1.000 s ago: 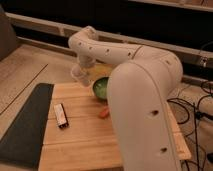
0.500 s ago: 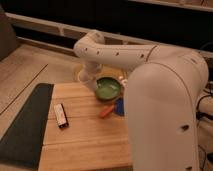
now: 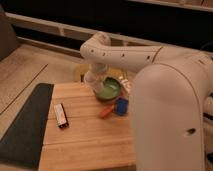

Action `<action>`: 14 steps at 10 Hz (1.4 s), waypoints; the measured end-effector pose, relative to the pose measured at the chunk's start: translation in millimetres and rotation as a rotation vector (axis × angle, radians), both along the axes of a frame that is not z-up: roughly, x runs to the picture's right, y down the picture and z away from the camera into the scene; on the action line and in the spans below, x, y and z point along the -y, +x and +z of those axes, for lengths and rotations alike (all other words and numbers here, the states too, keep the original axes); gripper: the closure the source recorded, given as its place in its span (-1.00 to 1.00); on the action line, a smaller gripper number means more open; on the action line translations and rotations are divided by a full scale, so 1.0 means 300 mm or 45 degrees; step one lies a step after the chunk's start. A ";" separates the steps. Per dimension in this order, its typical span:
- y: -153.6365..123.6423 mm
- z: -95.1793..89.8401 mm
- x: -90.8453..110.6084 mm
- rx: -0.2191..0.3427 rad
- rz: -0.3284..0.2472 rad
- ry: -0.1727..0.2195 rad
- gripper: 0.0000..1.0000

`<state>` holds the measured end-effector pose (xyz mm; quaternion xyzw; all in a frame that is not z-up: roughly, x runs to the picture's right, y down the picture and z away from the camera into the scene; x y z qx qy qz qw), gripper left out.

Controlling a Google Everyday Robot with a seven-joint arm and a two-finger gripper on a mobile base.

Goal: Place the ceramic cup in the ceramic bowl

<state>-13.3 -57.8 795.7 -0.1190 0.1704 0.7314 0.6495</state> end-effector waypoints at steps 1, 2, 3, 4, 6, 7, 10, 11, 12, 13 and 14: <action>0.027 -0.009 -0.004 -0.016 0.018 0.004 1.00; 0.052 -0.018 -0.009 -0.031 0.035 0.006 1.00; 0.071 -0.022 -0.018 -0.041 0.047 0.005 1.00; 0.098 -0.024 -0.029 -0.051 0.071 0.006 1.00; 0.135 -0.014 -0.035 -0.052 0.113 0.015 1.00; 0.155 -0.003 -0.028 -0.053 0.129 0.028 1.00; 0.219 0.035 0.024 -0.069 0.125 0.096 1.00; 0.235 0.049 0.039 -0.065 0.118 0.117 1.00; 0.246 0.066 0.048 -0.057 0.114 0.134 1.00; 0.251 0.082 0.050 -0.047 0.116 0.143 1.00; 0.254 0.109 0.047 -0.028 0.123 0.151 1.00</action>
